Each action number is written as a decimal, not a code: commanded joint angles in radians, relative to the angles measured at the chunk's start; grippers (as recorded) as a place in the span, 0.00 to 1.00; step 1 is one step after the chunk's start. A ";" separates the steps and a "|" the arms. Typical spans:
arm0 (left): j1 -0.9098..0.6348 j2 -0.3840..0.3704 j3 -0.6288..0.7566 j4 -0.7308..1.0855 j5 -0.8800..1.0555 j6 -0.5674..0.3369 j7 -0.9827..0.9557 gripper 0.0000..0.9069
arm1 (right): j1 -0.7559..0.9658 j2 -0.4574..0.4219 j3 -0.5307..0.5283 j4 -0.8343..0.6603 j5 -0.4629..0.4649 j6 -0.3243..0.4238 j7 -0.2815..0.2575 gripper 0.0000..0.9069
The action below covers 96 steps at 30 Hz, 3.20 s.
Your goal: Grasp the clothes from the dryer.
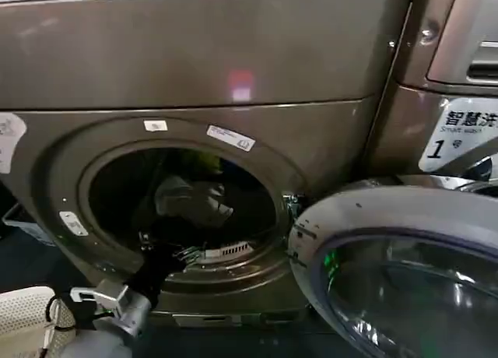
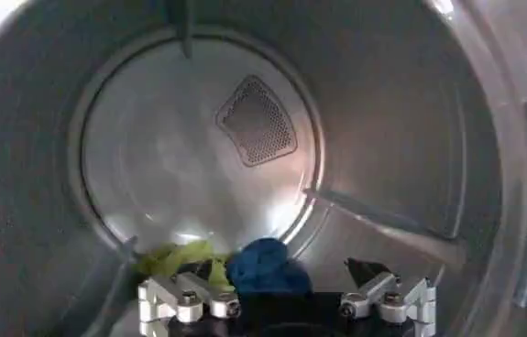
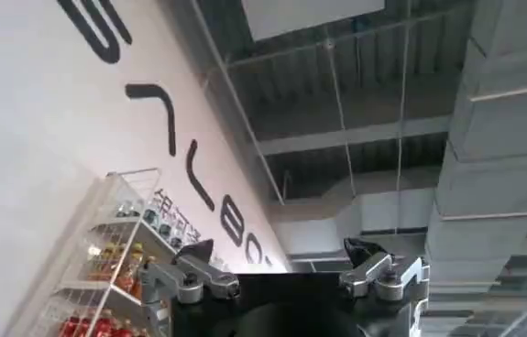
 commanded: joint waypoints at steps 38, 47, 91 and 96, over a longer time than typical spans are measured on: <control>-0.911 -0.105 0.159 1.123 0.002 -0.262 -0.121 1.00 | -0.020 -0.009 0.024 0.014 -0.025 0.003 -0.006 1.00; -1.055 -0.125 0.167 1.340 0.023 -0.307 -0.117 1.00 | -0.009 -0.011 0.018 0.008 -0.028 0.012 -0.017 1.00; -1.636 -0.086 0.843 2.128 0.903 -0.609 0.882 1.00 | 0.040 -0.007 -0.015 -0.015 -0.064 0.037 -0.043 1.00; -1.650 -0.092 0.869 2.174 0.902 -0.589 0.912 1.00 | 0.046 -0.006 -0.019 -0.010 -0.065 0.038 -0.044 1.00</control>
